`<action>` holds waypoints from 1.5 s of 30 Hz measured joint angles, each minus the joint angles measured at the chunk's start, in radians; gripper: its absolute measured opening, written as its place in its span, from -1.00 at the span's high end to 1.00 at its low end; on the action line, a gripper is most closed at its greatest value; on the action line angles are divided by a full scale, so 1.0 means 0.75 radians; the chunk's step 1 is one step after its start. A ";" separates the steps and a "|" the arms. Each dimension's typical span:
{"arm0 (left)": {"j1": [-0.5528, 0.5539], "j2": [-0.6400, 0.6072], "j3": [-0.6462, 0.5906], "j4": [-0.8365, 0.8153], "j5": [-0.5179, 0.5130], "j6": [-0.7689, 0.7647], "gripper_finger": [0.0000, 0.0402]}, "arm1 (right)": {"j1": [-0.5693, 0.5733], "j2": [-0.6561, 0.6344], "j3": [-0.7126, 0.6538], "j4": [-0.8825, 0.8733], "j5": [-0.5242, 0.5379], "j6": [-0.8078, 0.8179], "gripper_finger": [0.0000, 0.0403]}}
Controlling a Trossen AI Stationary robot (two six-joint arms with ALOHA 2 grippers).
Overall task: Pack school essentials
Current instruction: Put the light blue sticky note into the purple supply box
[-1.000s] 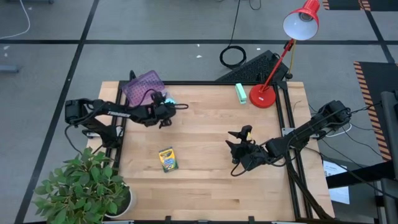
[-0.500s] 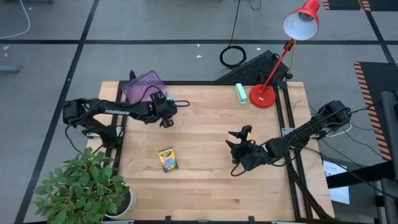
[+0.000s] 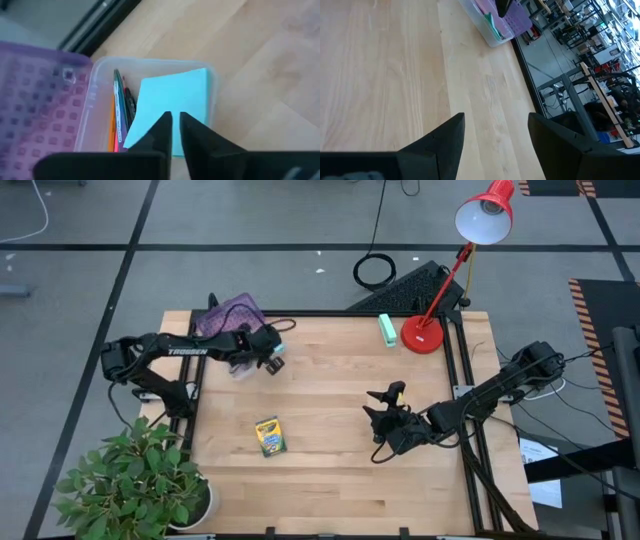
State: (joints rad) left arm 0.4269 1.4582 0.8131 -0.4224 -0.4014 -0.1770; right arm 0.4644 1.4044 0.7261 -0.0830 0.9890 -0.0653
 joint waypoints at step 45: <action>0.091 0.037 -0.026 -0.044 0.258 -0.170 0.98 | 0.000 0.000 0.000 0.002 -0.034 0.001 -0.05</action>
State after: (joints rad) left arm 0.4953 1.4859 0.7937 -0.4556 -0.2082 -0.3041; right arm 0.4644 1.4044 0.7261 -0.0814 0.9636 -0.0643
